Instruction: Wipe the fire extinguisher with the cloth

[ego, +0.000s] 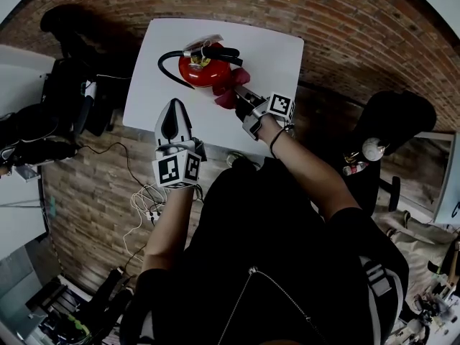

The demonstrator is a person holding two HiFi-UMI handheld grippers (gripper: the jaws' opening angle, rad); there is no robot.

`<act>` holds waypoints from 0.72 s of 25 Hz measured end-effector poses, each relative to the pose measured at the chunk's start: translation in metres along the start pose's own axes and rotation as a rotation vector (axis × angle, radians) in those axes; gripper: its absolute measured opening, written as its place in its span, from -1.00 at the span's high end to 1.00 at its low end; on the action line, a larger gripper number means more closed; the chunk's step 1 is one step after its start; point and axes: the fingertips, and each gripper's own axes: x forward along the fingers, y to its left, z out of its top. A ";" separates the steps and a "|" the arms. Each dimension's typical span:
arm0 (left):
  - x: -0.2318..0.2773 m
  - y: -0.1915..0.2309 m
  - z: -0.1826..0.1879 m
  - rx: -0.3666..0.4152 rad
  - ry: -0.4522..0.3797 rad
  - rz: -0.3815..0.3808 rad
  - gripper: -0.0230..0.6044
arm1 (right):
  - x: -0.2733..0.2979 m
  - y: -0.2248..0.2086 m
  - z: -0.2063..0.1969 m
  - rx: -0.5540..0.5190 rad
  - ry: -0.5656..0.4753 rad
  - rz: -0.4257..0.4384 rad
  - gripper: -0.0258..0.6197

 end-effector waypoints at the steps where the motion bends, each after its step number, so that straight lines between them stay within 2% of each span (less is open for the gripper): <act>1: 0.000 -0.001 0.001 -0.001 -0.001 -0.001 0.90 | 0.000 0.005 0.000 0.004 -0.002 0.005 0.71; 18: 0.008 -0.010 0.007 -0.022 -0.014 -0.061 0.90 | -0.002 0.099 0.002 0.042 -0.031 0.151 0.71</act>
